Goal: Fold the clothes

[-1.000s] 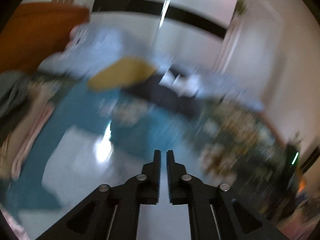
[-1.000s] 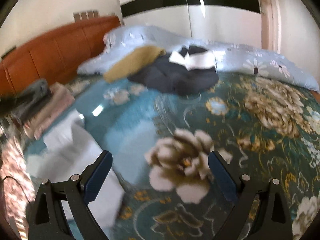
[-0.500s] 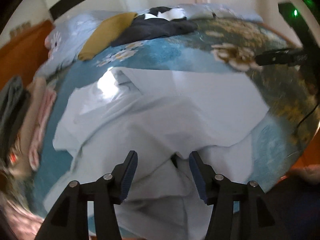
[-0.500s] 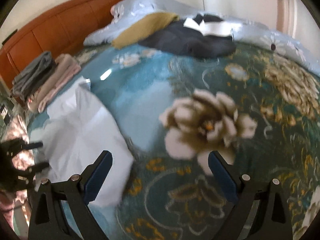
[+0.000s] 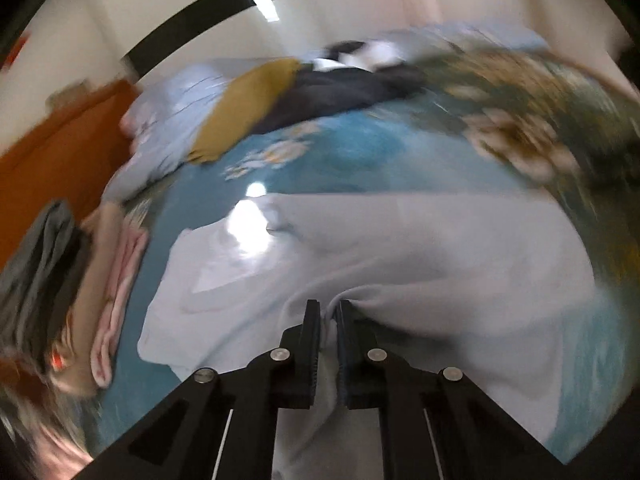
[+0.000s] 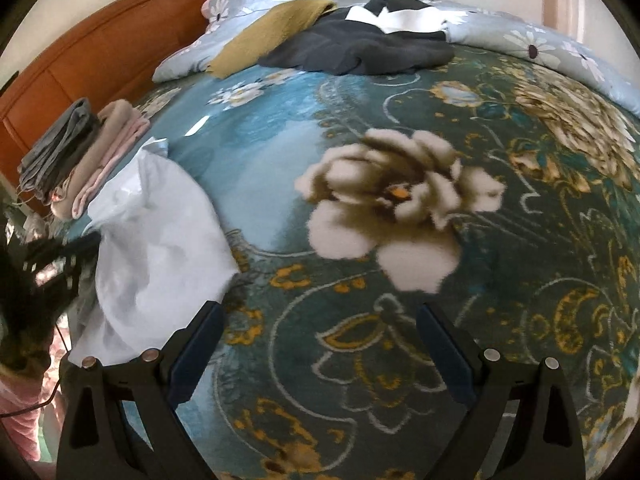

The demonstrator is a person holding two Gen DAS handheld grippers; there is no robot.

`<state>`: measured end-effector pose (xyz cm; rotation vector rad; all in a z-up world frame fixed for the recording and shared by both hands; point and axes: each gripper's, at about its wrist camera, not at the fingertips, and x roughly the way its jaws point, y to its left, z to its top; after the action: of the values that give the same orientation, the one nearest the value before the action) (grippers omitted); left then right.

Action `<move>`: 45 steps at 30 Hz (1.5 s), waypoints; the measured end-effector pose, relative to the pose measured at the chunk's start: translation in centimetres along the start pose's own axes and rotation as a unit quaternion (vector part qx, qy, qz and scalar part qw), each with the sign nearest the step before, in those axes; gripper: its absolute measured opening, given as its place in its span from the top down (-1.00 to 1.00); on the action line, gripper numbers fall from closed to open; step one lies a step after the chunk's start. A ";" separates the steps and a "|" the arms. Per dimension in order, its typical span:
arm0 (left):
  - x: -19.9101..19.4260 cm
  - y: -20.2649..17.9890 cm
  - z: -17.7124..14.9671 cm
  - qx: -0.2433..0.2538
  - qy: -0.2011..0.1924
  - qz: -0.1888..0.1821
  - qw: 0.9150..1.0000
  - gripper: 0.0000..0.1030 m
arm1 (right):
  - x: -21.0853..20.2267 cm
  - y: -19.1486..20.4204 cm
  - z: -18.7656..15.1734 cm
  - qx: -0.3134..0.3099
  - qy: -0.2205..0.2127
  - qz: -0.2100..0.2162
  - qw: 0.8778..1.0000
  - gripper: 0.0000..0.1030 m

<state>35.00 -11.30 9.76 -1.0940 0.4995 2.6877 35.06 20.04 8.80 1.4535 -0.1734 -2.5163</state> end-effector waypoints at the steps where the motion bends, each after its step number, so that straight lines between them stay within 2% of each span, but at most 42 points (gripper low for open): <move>1: 0.1 1.7 0.5 -0.037 -0.004 -0.001 0.999 0.83 | 0.1 0.2 0.0 -0.002 0.000 0.003 1.000 -0.88; 3: 0.2 5.1 1.4 -0.108 -0.010 -0.004 0.994 0.83 | 0.2 0.8 -0.1 -0.005 -0.001 0.014 1.000 -0.88; 8: 1.3 12.2 0.9 -0.258 -0.007 -0.008 0.966 0.83 | 1.1 4.9 -0.7 -0.044 0.004 0.082 0.996 -0.88; 10: 1.3 13.1 -0.5 -0.288 -0.001 -0.016 0.957 0.83 | 1.8 8.0 -0.9 -0.074 0.009 0.120 0.990 -0.88; 14: 1.1 14.7 -3.4 -0.344 0.011 -0.034 0.938 0.83 | 4.1 12.2 -1.2 -0.118 0.018 0.133 0.984 -0.88; 19: 0.6 15.1 -4.7 -0.344 0.008 -0.042 0.938 0.83 | 6.1 13.9 -1.4 -0.127 0.026 0.113 0.985 -0.88; 21: 0.8 15.4 -4.9 -0.346 0.007 -0.048 0.937 0.83 | 6.0 13.3 -1.0 -0.104 0.021 0.117 0.987 -0.80; 23: 0.9 15.4 -5.1 -0.349 0.007 -0.055 0.935 0.82 | 5.9 12.3 -0.6 -0.079 0.010 0.109 0.991 -0.48; 26: 0.8 14.8 -5.1 -0.346 0.002 -0.067 0.936 0.82 | 5.5 11.2 0.3 -0.072 -0.017 0.037 0.997 -0.32; 30: -0.3 13.1 -4.2 -0.317 -0.014 -0.069 0.946 0.83 | 5.5 10.5 2.0 -0.078 -0.062 -0.047 0.994 -0.28; 33: -1.6 12.1 -3.3 -0.299 -0.033 -0.080 0.950 0.83 | 4.2 11.3 3.4 -0.101 -0.134 -0.125 0.978 -0.25; 37: -3.8 10.9 -1.6 -0.284 -0.071 -0.088 0.952 0.83 | 1.4 11.9 5.8 -0.124 -0.239 -0.208 0.940 -0.24; 40: -5.8 10.3 0.2 -0.275 -0.113 -0.089 0.951 0.83 | -1.3 12.7 7.4 -0.139 -0.315 -0.261 0.902 -0.25; 44: -9.6 10.0 3.1 -0.264 -0.183 -0.085 0.943 0.83 | -6.4 13.6 9.4 -0.158 -0.409 -0.315 0.842 -0.25; 45: -10.8 10.0 3.8 -0.262 -0.202 -0.085 0.940 0.83 | -7.7 13.6 9.7 -0.157 -0.424 -0.317 0.834 -0.25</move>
<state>37.18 -19.65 22.18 -0.6024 -0.3840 2.8387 32.24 8.74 23.10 0.1715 0.6606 -3.3199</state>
